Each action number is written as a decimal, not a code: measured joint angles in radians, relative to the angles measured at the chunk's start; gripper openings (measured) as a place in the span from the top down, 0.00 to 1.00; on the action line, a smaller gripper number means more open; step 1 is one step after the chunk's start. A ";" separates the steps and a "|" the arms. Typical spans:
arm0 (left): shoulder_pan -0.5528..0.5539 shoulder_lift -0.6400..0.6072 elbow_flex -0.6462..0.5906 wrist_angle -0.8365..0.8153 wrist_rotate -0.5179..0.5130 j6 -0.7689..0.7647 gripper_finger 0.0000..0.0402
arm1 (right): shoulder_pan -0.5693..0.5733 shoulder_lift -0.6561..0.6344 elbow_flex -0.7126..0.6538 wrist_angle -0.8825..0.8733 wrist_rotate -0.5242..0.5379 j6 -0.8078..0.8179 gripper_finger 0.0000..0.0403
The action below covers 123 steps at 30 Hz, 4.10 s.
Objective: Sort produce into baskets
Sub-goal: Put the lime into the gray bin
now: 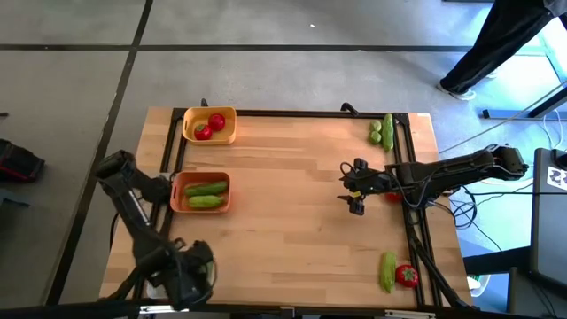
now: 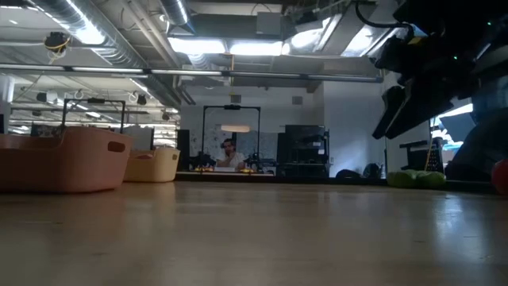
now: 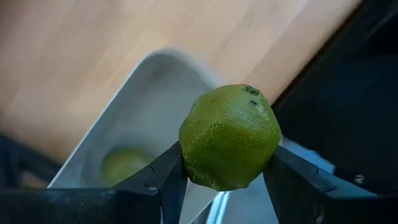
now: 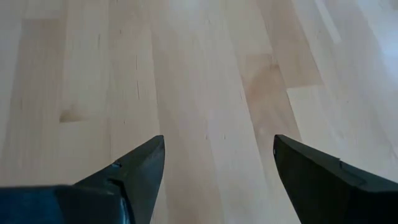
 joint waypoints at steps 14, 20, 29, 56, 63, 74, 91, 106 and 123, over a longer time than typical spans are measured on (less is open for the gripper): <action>-0.113 0.122 -0.001 -0.082 -0.003 -0.082 0.55 | 0.000 0.000 0.000 0.000 0.035 -0.004 0.28; -0.113 0.180 -0.060 -0.041 -0.006 -0.065 0.55 | 0.000 0.000 0.000 0.001 0.035 -0.004 0.28; -0.111 0.196 -0.142 -0.015 -0.003 -0.086 0.55 | 0.000 0.000 0.000 0.003 0.035 -0.004 0.28; 0.043 0.017 -0.009 -0.019 0.022 0.147 0.32 | 0.000 0.000 0.000 0.012 0.035 -0.004 0.28; 0.108 -0.102 -0.008 0.004 -0.286 0.211 0.33 | 0.000 0.000 0.000 0.010 0.034 -0.004 0.28; 0.235 -0.112 -0.088 0.113 -0.521 0.544 0.33 | 0.000 0.000 0.065 -0.113 0.188 0.047 0.28; 0.438 -0.111 -0.435 0.845 -0.535 1.005 0.33 | -0.463 -0.001 0.142 -0.283 0.228 0.053 0.28; 0.540 -0.109 -0.479 1.010 -0.535 1.135 0.33 | -0.876 0.185 0.142 -0.268 0.084 -0.030 0.28; 0.569 -0.109 -0.479 1.009 -0.535 1.153 0.33 | -0.995 0.339 0.158 -0.161 0.103 -0.055 0.28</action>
